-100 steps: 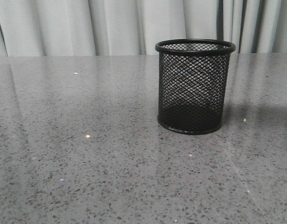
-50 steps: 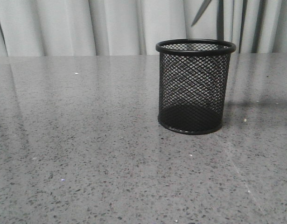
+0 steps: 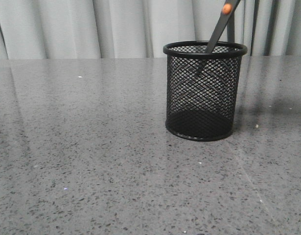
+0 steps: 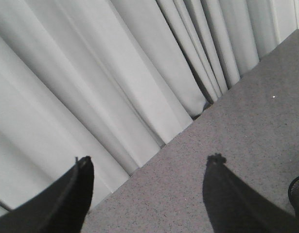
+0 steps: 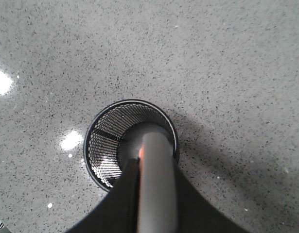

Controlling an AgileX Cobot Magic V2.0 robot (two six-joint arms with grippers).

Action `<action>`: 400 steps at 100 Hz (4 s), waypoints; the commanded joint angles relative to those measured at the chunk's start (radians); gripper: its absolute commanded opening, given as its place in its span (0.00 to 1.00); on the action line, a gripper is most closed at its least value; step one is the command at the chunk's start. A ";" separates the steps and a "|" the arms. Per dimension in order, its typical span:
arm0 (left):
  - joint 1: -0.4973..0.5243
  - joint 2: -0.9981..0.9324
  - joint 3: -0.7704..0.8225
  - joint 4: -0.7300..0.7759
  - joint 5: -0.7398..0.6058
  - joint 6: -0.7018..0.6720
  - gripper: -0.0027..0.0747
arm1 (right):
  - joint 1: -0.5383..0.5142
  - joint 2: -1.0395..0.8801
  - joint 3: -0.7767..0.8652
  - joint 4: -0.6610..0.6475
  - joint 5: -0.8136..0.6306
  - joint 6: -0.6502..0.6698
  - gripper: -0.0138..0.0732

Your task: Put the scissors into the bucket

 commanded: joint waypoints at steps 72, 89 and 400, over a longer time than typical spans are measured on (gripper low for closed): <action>-0.004 -0.004 -0.021 0.021 -0.073 -0.014 0.60 | 0.003 0.071 -0.034 0.024 -0.014 -0.002 0.31; -0.004 -0.002 -0.021 0.021 -0.066 -0.014 0.60 | 0.003 0.071 -0.036 0.024 -0.012 -0.002 0.56; -0.004 -0.974 1.608 0.367 -0.784 -0.986 0.01 | -0.074 -1.300 1.143 0.059 -0.846 0.065 0.10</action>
